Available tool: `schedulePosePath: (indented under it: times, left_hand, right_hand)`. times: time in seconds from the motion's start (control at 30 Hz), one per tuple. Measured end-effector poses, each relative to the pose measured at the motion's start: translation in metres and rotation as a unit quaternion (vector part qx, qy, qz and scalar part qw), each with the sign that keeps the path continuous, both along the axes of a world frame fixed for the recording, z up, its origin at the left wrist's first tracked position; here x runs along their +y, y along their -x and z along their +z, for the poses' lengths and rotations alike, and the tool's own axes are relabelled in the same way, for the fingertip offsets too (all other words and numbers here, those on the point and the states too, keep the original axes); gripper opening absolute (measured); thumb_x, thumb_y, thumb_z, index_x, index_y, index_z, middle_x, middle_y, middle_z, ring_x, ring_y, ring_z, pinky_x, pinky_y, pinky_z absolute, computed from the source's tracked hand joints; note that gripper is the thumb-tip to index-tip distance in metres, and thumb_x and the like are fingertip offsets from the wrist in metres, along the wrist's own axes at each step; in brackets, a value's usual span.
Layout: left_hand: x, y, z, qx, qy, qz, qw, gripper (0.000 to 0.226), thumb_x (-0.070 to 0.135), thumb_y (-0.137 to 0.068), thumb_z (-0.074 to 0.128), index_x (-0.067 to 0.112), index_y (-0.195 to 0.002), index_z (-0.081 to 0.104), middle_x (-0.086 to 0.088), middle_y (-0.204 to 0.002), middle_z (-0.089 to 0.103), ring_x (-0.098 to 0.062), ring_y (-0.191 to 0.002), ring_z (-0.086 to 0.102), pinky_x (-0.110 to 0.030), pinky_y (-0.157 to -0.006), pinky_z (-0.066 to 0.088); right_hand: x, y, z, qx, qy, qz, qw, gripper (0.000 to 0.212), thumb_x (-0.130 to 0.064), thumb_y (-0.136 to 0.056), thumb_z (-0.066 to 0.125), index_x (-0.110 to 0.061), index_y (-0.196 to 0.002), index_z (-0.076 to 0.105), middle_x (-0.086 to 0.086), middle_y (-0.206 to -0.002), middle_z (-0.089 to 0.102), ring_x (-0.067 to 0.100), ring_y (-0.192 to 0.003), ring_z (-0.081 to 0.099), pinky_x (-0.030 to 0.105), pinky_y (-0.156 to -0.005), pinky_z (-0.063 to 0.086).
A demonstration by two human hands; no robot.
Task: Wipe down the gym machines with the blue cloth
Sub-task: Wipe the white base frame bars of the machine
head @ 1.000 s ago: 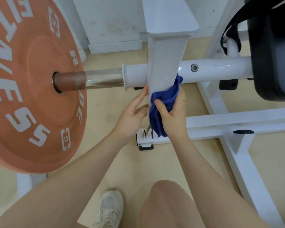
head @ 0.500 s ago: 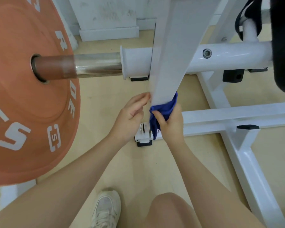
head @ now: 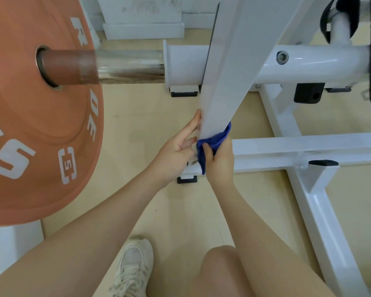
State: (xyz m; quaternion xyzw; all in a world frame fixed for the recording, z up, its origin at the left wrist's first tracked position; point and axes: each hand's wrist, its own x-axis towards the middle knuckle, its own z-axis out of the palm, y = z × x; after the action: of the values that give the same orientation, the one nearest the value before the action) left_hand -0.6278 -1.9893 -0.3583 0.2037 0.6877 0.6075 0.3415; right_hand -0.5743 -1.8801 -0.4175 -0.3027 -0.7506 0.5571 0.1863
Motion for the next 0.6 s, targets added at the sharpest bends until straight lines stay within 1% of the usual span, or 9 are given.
schedulePosePath:
  times: [0.07,0.17,0.27,0.33,0.43,0.47,0.5,0.53,0.6]
  left_hand:
    - [0.002,-0.005,0.006,-0.009,-0.01,0.003,1.0,0.075,-0.018,-0.087,0.029,0.025,-0.147,0.02,0.043,-0.118,0.047,0.019,-0.112,0.046,-0.012,-0.099,0.039]
    - [-0.003,-0.008,0.024,-0.03,0.008,0.019,0.999,0.074,-0.018,-0.086,0.031,0.027,-0.144,0.028,0.022,-0.137,0.043,0.007,-0.123,0.043,-0.007,-0.097,0.038]
    - [-0.01,-0.003,0.047,-0.003,0.069,0.02,0.997,0.075,-0.02,-0.081,0.029,0.026,-0.141,0.036,0.019,-0.135,0.04,0.007,-0.123,0.035,0.005,-0.086,0.033]
    - [-0.014,0.002,0.057,0.024,0.095,0.023,0.995,0.074,-0.017,-0.082,0.03,0.029,-0.139,0.037,0.017,-0.137,0.04,0.005,-0.125,0.033,-0.005,-0.092,0.03]
    - [-0.022,0.001,0.067,0.035,0.102,0.048,0.993,0.071,-0.015,-0.083,0.03,0.026,-0.141,0.036,0.007,-0.142,0.042,-0.006,-0.132,0.034,-0.02,-0.097,0.029]
    - [-0.025,0.0,0.07,0.035,0.103,0.06,0.992,0.071,-0.015,-0.083,0.031,0.025,-0.141,0.037,0.006,-0.141,0.043,-0.008,-0.132,0.036,-0.022,-0.097,0.03]
    - [-0.028,0.0,0.072,0.034,0.1,0.069,0.992,0.071,-0.015,-0.081,0.031,0.024,-0.14,0.038,0.005,-0.14,0.044,-0.009,-0.132,0.036,-0.024,-0.098,0.031]
    - [-0.03,0.0,0.073,0.033,0.091,0.077,0.992,0.072,-0.016,-0.08,0.031,0.022,-0.139,0.04,0.004,-0.14,0.045,-0.011,-0.132,0.037,-0.026,-0.1,0.032]
    - [-0.033,0.001,0.076,0.036,0.076,0.098,0.992,0.073,-0.019,-0.077,0.03,0.019,-0.138,0.042,0.002,-0.139,0.047,-0.013,-0.131,0.039,-0.027,-0.103,0.031]
  right_hand:
    - [0.0,-0.004,-0.014,-0.097,0.059,0.034,0.993,0.035,-0.005,-0.094,0.046,-0.016,-0.127,0.043,0.005,-0.087,0.062,0.006,-0.067,0.056,0.008,-0.051,0.042]
    - [0.008,-0.003,-0.002,-0.179,0.07,0.017,0.981,0.013,-0.01,-0.098,0.039,-0.006,-0.106,0.049,0.0,-0.075,0.053,0.023,-0.069,0.058,0.012,-0.045,0.036]
    - [0.014,-0.008,0.048,-0.121,-0.085,0.024,0.989,0.011,-0.014,-0.097,0.044,-0.009,-0.088,0.043,0.004,-0.08,0.054,0.024,-0.076,0.051,0.019,-0.055,0.036]
    - [0.015,-0.023,0.089,-0.055,-0.165,0.045,0.984,0.008,-0.014,-0.097,0.047,-0.012,-0.09,0.044,0.002,-0.087,0.052,0.017,-0.078,0.047,0.022,-0.064,0.037]
    - [0.01,-0.042,0.137,0.061,-0.152,0.078,0.983,0.009,-0.006,-0.097,0.041,-0.002,-0.093,0.049,-0.012,-0.076,0.046,0.002,-0.07,0.041,0.02,-0.069,0.04]
    - [0.008,-0.043,0.143,0.09,-0.199,0.095,0.971,0.013,-0.008,-0.097,0.04,-0.007,-0.096,0.052,-0.015,-0.076,0.049,-0.003,-0.073,0.045,0.021,-0.071,0.041]
    - [0.005,-0.04,0.149,0.106,-0.313,0.109,0.937,0.017,-0.009,-0.097,0.039,-0.013,-0.104,0.054,-0.018,-0.087,0.051,-0.006,-0.085,0.048,0.024,-0.079,0.042]
    - [0.005,-0.033,0.15,0.115,-0.456,0.124,0.874,0.024,-0.007,-0.095,0.039,-0.017,-0.113,0.051,-0.016,-0.102,0.049,-0.001,-0.097,0.047,0.028,-0.083,0.041]
    - [0.009,-0.011,0.139,0.11,-0.687,0.145,0.704,0.037,-0.002,-0.091,0.034,-0.011,-0.124,0.048,0.0,-0.123,0.046,0.019,-0.11,0.043,0.033,-0.084,0.037]
